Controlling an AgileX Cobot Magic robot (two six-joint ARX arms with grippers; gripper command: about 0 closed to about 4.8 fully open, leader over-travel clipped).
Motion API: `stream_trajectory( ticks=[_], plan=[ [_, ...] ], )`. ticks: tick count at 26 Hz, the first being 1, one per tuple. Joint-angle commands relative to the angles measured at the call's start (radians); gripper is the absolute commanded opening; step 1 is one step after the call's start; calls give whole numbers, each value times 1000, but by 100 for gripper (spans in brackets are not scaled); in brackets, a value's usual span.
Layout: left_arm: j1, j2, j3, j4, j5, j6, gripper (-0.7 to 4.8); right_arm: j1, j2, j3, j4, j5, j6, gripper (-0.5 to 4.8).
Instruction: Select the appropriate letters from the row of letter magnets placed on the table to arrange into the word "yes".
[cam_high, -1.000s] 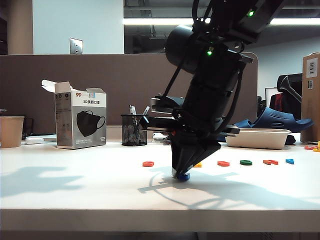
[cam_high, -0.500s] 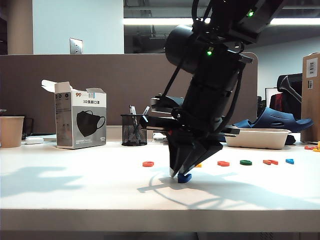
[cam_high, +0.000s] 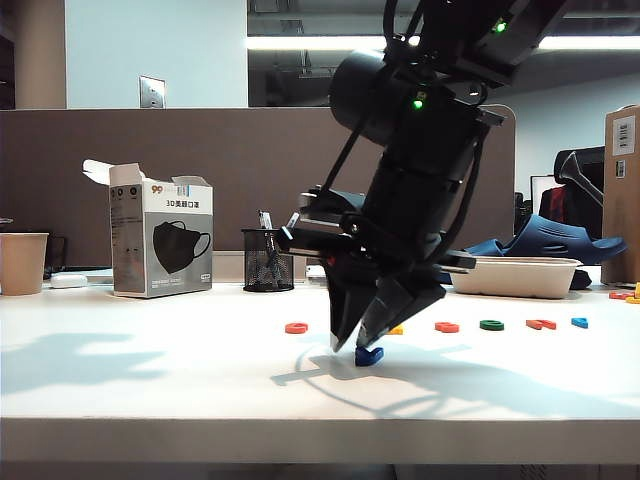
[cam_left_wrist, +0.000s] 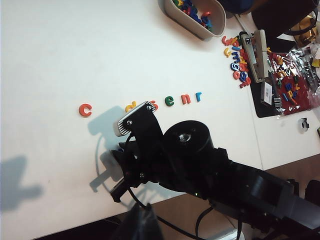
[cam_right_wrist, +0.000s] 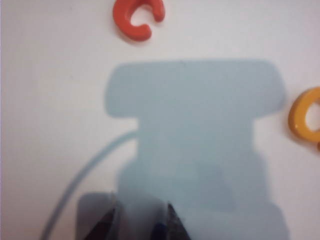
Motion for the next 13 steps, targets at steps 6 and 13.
stream_trajectory(
  ticks=[6,13],
  plan=[
    [-2,-4,3,14,-3,4,-5,-5,-11,110,-37,4,4,117],
    [-2,-4,3,13,-2,4,-5,-51,-17,278,-289,97,3,118]
  ],
)
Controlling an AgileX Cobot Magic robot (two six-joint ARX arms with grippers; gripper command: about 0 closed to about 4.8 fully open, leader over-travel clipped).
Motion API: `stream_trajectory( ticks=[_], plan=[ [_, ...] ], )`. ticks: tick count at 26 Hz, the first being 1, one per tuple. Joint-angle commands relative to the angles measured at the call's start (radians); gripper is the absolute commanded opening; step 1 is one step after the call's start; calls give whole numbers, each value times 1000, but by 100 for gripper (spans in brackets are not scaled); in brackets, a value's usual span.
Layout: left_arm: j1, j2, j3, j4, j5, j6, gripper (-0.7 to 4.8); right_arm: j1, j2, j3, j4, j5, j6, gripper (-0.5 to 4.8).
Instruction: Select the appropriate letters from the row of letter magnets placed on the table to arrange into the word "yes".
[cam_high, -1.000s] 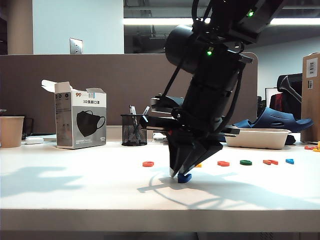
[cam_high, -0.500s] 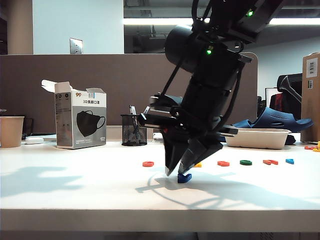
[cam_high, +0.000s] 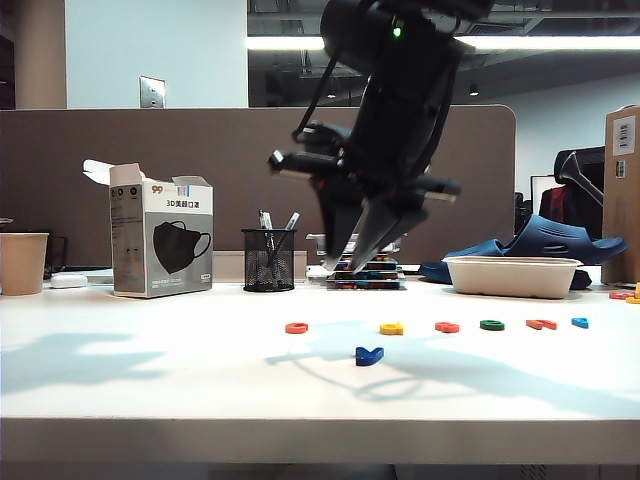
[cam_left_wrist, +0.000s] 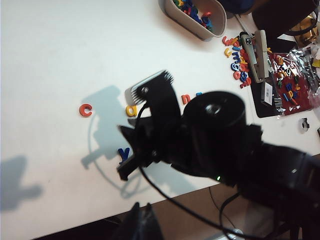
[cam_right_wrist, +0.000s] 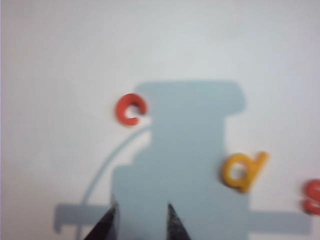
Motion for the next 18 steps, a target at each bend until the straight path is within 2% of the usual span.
stream_trajectory(
  ticks=[1,12,16,18],
  plan=[
    [-2,-4,3,13,-3,4,-5,-38,-6,81,-136,36,3,118],
    [-2,-4,3,13,-3,4,-5,-171,-6,214,-362,36,4,118],
    [-2,-4,3,13,-2,4,-5,-248,-5,224,-392,35,-5,181],
    [-2,-4,3,13,-2,4,-5,-269,-4,224,-391,32,-35,181]
  ],
)
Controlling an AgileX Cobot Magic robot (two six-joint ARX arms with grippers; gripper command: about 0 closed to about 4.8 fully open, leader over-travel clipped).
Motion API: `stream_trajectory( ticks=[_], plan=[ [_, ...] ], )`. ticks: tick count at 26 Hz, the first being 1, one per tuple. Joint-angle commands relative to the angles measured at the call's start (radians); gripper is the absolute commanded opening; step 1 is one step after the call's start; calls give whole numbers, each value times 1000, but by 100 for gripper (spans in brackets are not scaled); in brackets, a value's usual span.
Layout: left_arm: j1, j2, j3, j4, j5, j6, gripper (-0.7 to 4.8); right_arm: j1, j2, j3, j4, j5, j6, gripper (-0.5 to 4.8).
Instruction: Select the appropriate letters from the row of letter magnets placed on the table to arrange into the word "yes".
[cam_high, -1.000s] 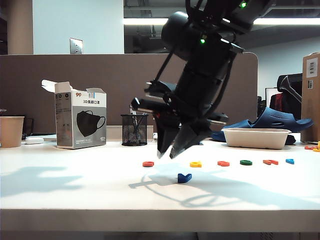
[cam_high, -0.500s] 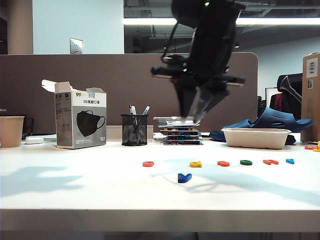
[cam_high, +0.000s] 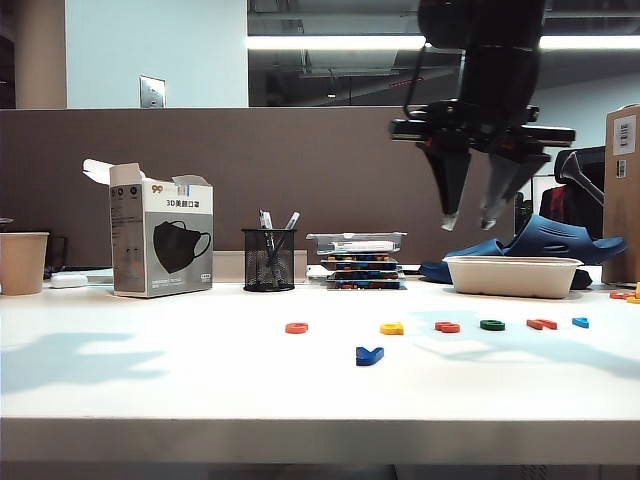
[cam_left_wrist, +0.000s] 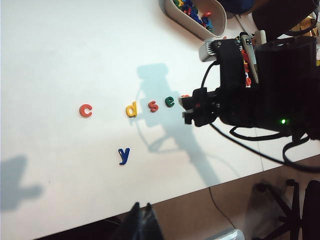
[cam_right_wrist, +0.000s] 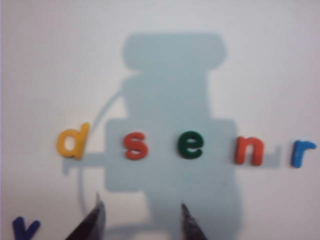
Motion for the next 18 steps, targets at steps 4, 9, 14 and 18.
stream_trajectory(
  ticks=[4,9,14,18],
  plan=[
    [-2,-4,3,13,-3,4,-5,-48,18,5,0,-10,-71,210],
    [-2,-4,3,14,-2,4,-5,-60,86,5,6,-14,-86,234],
    [-2,-4,3,13,-2,4,-5,-71,133,5,30,-32,-107,234],
    [-2,-4,3,13,-2,4,-5,-84,165,5,44,-45,-115,234]
  ],
)
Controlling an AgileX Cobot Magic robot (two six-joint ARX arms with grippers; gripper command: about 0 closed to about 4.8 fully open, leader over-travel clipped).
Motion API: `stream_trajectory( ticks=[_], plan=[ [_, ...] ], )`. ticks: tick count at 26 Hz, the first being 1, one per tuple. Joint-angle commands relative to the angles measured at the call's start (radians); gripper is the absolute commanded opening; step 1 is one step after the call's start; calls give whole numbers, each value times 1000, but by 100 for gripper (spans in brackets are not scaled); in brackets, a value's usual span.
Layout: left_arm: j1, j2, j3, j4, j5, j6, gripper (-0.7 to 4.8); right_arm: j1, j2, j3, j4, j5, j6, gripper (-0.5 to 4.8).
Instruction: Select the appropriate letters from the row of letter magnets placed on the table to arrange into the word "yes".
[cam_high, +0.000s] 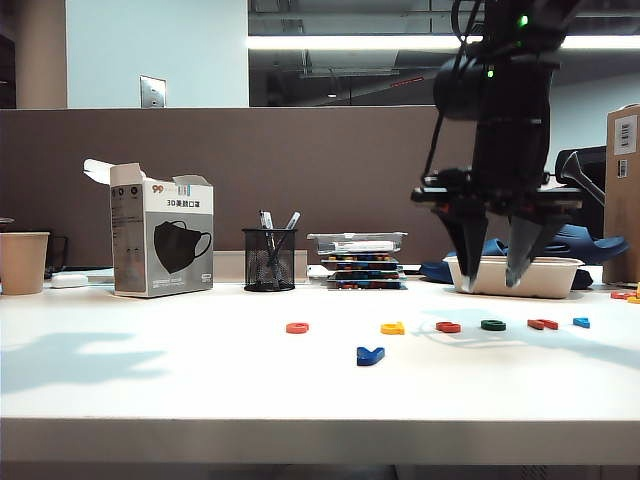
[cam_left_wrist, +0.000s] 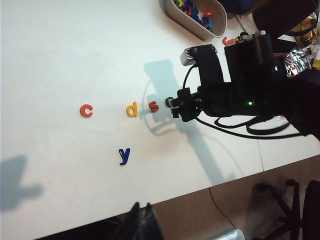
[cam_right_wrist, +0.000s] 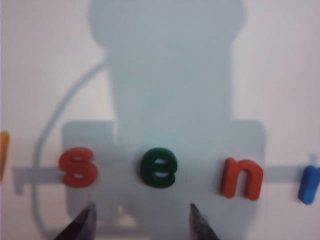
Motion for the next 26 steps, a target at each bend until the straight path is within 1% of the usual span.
stream_trajectory(
  ticks=[1,10,26],
  plan=[
    [-2,-4,3,13,-3,4,-5,-15,26,4,23,-20,-23,234],
    [-2,-4,3,13,-2,4,-5,-19,68,4,40,-17,-44,234],
    [-2,-4,3,13,-3,4,-5,-23,103,4,56,-21,-44,233]
  ],
)
